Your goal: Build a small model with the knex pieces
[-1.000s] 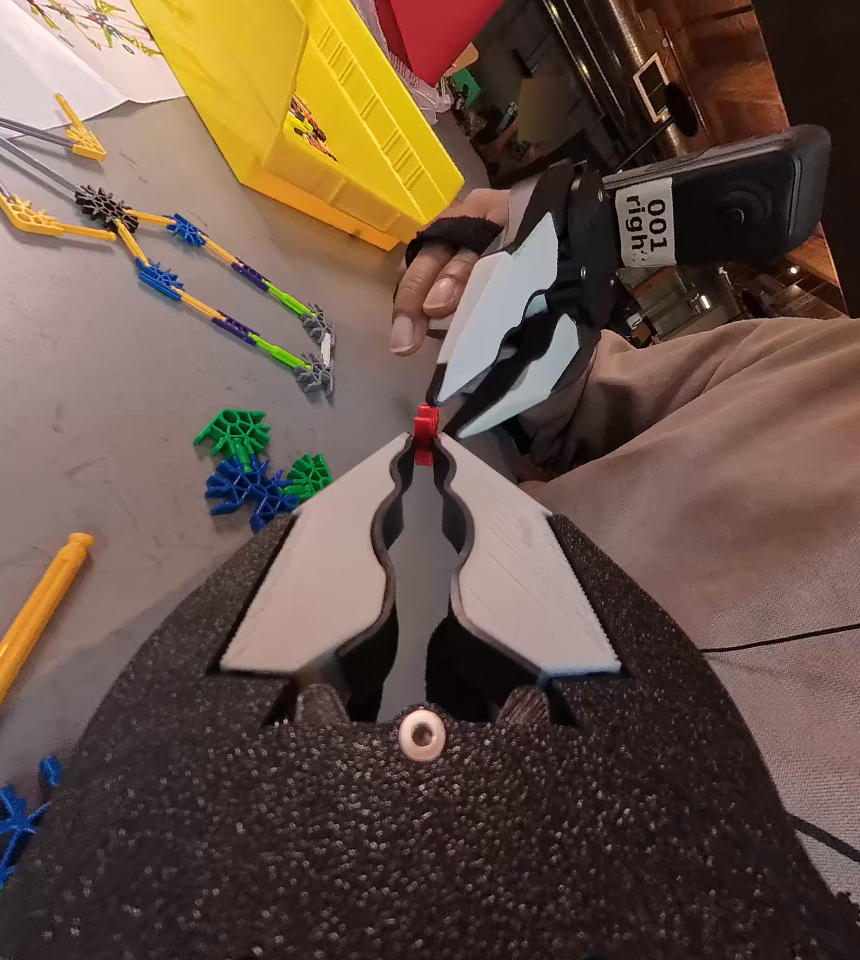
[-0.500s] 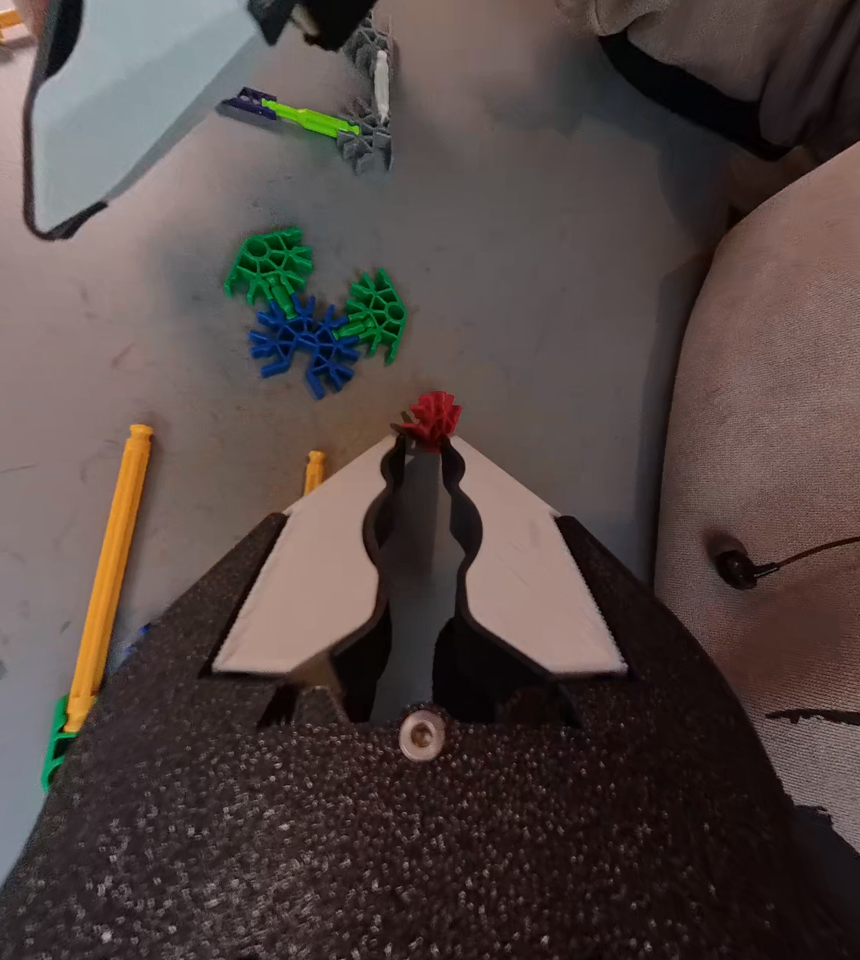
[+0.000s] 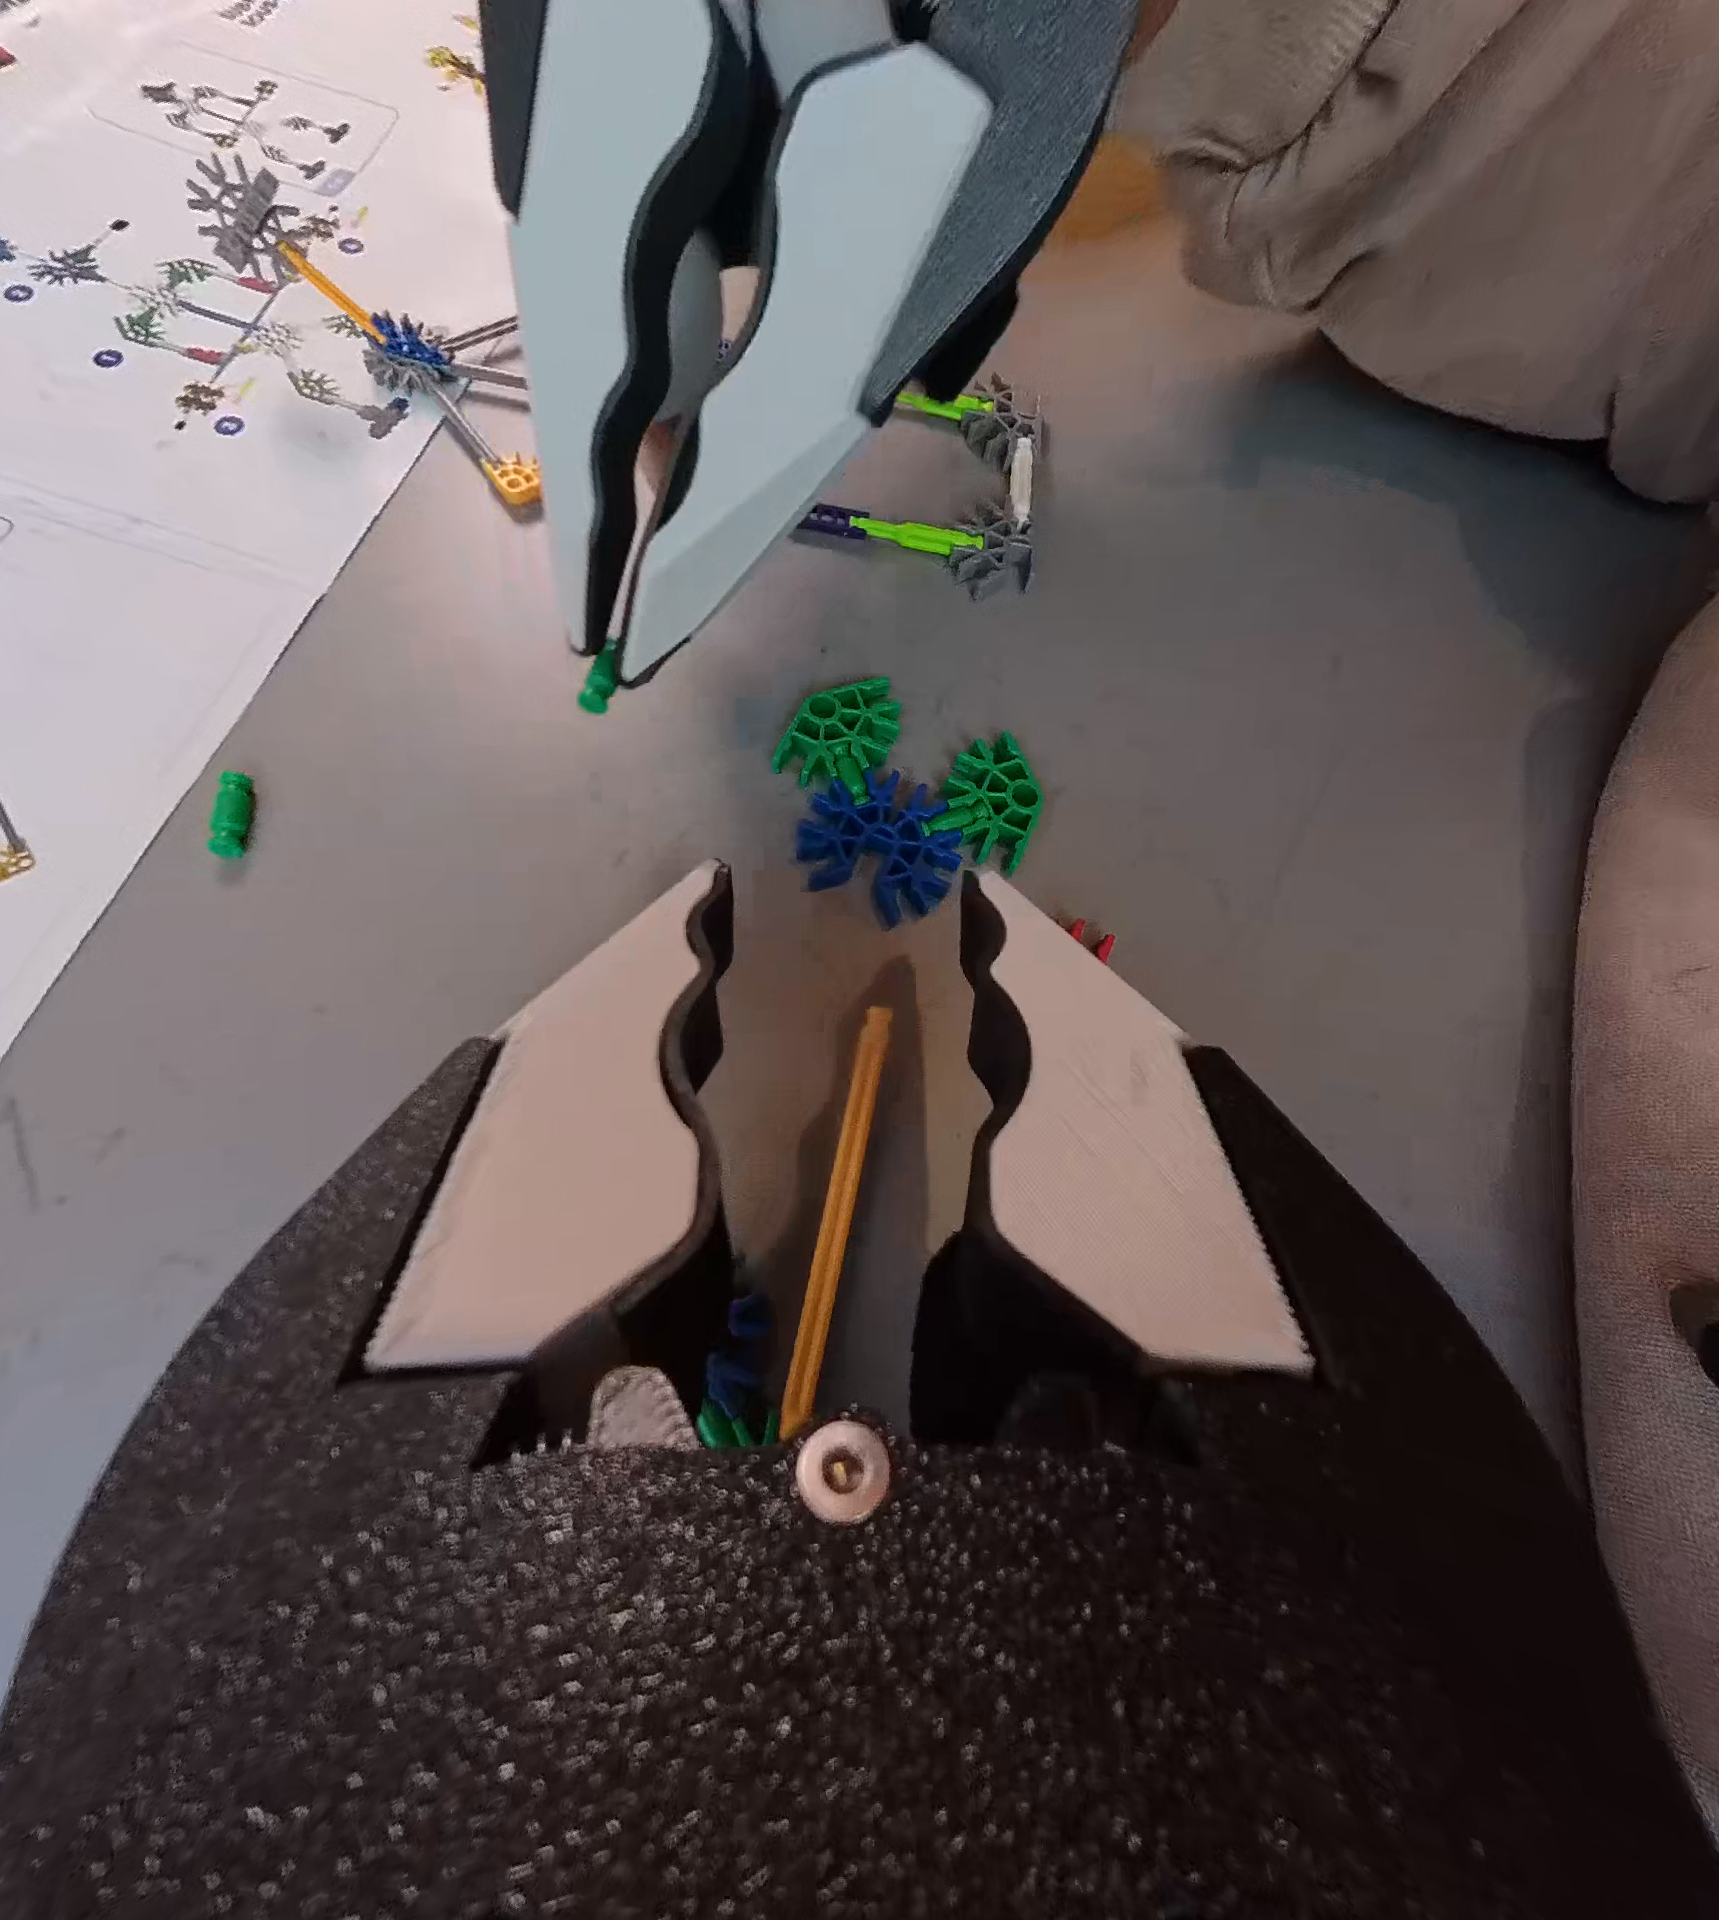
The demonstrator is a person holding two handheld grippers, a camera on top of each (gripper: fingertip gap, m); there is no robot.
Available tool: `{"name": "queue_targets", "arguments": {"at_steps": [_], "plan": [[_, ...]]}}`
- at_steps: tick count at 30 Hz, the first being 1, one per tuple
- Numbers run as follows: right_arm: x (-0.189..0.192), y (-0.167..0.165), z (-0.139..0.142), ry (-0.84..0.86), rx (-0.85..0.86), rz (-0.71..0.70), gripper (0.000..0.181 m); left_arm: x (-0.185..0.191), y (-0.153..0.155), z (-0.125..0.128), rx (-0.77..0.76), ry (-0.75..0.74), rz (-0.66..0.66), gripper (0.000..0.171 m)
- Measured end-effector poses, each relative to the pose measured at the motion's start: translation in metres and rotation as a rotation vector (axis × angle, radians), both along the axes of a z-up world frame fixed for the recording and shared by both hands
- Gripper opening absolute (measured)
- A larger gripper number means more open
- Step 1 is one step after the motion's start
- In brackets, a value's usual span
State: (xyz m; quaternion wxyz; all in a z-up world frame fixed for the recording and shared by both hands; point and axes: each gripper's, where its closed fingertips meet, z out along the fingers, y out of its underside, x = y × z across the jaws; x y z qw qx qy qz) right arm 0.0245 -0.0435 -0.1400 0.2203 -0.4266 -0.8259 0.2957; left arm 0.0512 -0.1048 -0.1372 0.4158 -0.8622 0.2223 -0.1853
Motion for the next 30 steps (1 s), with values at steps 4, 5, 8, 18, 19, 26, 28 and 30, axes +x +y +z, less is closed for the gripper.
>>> {"name": "queue_targets", "arguments": {"at_steps": [4, 5, 8, 18, 19, 26, 28, 30], "plan": [[0.044, 0.004, 0.004, -0.024, 0.026, -0.045, 0.004, 0.018, 0.009, -0.006, -0.008, 0.05, -0.05, 0.069], [0.052, 0.005, 0.002, -0.032, 0.034, -0.079, 0.004, 0.02, 0.013, -0.006, 0.001, 0.073, -0.063, 0.075], [0.067, -0.001, -0.008, -0.074, 0.013, -0.179, 0.004, 0.026, 0.023, -0.011, 0.004, 0.151, -0.132, 0.092], [0.069, -0.015, -0.021, -0.18, -0.087, -0.345, 0.004, 0.033, 0.017, -0.032, -0.104, 0.213, -0.202, 0.082], [0.068, -0.015, -0.022, -0.187, -0.088, -0.355, 0.004, 0.033, 0.015, -0.032, -0.104, 0.209, -0.199, 0.081], [0.068, -0.015, -0.024, -0.213, -0.119, -0.406, 0.003, 0.036, 0.004, -0.029, -0.121, 0.169, -0.188, 0.071], [0.067, -0.014, -0.024, -0.222, -0.125, -0.427, 0.003, 0.038, 0.0, -0.028, -0.127, 0.162, -0.201, 0.065], [0.067, -0.014, -0.025, -0.232, -0.131, -0.439, 0.003, 0.039, -0.003, -0.026, -0.128, 0.139, -0.213, 0.063]]}}
